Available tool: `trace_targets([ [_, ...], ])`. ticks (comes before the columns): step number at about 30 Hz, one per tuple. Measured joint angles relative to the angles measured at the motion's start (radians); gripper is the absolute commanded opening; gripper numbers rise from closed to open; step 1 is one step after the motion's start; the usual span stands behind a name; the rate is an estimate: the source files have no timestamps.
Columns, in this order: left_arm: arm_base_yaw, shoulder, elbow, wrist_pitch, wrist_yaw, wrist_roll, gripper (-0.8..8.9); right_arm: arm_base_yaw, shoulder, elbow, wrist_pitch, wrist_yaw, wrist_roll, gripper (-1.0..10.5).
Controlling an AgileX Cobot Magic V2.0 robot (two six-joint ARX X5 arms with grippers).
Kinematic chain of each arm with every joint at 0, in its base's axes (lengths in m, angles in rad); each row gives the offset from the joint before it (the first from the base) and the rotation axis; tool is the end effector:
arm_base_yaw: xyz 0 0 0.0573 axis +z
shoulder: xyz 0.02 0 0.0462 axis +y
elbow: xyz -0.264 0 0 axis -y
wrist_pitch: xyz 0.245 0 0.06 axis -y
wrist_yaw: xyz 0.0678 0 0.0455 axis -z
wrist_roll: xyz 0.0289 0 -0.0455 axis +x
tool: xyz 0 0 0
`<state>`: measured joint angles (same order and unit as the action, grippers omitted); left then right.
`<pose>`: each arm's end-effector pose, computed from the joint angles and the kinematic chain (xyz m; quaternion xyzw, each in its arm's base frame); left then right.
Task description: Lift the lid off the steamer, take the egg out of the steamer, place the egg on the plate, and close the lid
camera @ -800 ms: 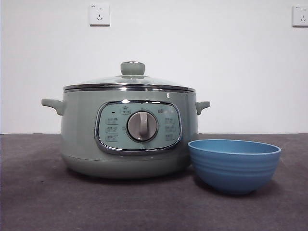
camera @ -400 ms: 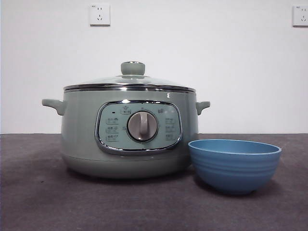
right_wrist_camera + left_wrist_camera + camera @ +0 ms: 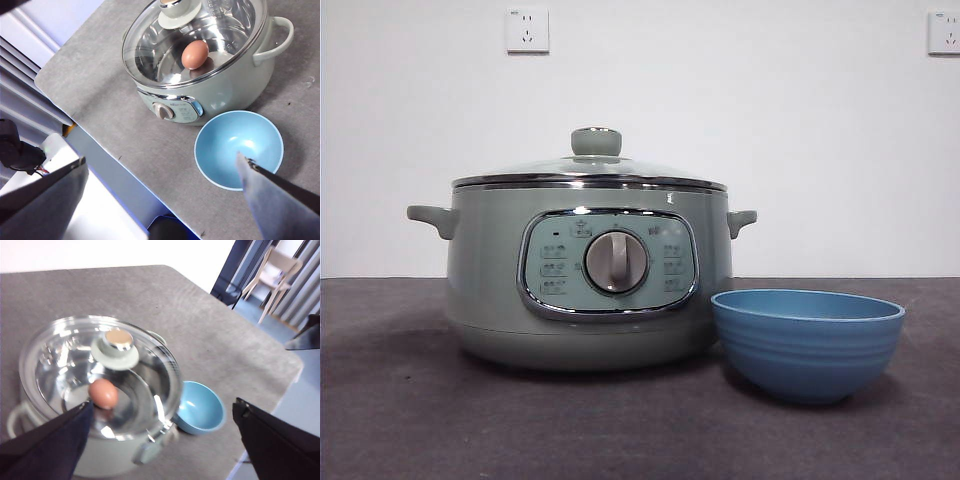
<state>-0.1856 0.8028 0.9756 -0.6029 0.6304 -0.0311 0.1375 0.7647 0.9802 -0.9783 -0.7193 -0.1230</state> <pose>0.1448 -0.0445 0.3566 -0.0610 0.2141 -0.3844 0.8959 0.1170 0.0354 0.3354 0.0547 0.3322 0.4068 0.8492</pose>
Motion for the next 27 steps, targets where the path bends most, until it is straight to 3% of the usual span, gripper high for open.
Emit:
trace_targets([
  [4, -0.069, 0.142, 0.101, 0.026, -0.088, 0.053, 4.72, 0.0, 0.0, 0.0, 0.0, 0.0, 0.0, 5.0],
  [10, -0.185, 0.322, 0.193, 0.179, -0.2, 0.099, 4.72, 0.0, 0.0, 0.0, 0.0, 0.0, 0.0, 5.0],
  [20, -0.278, 0.558, 0.201, 0.354, -0.307, 0.171, 4.72, 0.0, 0.001, 0.0, 0.0, 0.0, 0.0, 5.0],
  [27, -0.301, 0.659, 0.201, 0.41, -0.33, 0.181, 4.71, 0.0, 0.007, 0.0, 0.0, 0.0, 0.0, 5.0],
])
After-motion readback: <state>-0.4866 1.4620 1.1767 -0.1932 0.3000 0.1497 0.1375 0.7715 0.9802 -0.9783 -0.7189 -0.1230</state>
